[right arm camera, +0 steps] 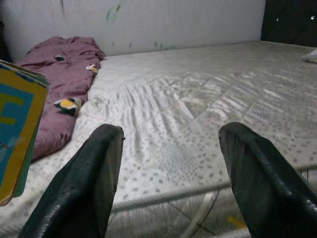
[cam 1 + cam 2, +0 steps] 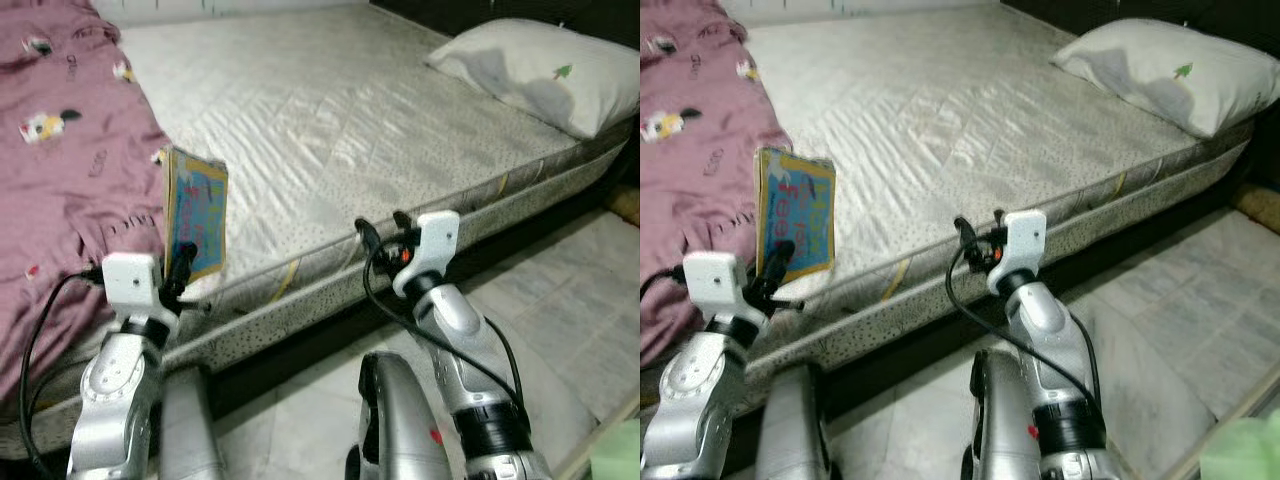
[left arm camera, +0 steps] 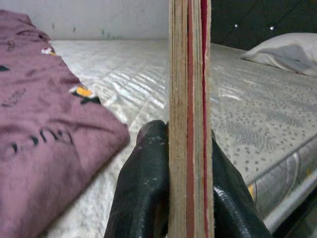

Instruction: Clean up the room

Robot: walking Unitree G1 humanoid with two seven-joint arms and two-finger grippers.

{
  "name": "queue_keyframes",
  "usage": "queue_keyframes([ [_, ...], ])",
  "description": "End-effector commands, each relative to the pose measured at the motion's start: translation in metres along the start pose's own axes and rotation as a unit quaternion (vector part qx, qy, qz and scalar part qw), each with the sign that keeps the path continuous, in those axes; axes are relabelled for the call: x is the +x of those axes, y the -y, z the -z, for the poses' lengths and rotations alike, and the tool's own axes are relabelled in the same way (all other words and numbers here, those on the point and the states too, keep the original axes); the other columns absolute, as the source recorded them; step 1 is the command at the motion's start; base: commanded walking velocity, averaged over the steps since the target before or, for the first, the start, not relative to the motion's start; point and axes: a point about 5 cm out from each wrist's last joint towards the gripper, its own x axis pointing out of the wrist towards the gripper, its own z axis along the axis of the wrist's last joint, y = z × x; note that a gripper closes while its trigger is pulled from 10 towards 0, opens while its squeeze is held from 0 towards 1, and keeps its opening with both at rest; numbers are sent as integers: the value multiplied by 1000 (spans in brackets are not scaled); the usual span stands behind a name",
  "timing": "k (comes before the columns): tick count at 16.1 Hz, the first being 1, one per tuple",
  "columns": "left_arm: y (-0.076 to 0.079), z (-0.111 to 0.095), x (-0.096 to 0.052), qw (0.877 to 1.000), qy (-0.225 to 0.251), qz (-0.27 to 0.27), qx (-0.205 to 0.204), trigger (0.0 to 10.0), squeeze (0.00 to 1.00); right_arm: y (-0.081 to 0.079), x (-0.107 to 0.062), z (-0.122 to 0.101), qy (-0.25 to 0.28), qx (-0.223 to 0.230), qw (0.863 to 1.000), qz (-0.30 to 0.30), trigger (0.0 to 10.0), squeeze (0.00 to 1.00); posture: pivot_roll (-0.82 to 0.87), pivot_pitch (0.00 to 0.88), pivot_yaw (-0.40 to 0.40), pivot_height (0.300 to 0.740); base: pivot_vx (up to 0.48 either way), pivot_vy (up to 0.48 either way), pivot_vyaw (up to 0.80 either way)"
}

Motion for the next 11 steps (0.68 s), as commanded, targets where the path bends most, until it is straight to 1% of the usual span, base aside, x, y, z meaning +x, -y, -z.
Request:
queue_keyframes([
  [1,2,-9,5,1000,22,3,13,10000,0,4,3,-4,7,-5,1000,6,10000,0,-13,0,-33,561,0,0,0],
  [6,1,-5,5,1000,7,-13,26,10000,0,7,4,-5,10,-4,1000,12,10000,0,-15,0,-33,628,0,0,0],
  [8,3,2,6,999,-12,-13,32,10000,0,8,4,-5,10,-5,1000,14,10000,0,-15,0,-33,648,0,0,0],
  [9,5,8,4,999,-26,-13,44,10000,0,9,4,-5,10,-7,1000,15,10000,0,-15,0,-33,667,0,0,0],
  [11,6,8,3,998,-26,-7,61,10000,0,10,4,-6,11,-8,1000,17,10000,0,-15,0,-33,686,0,0,0],
])
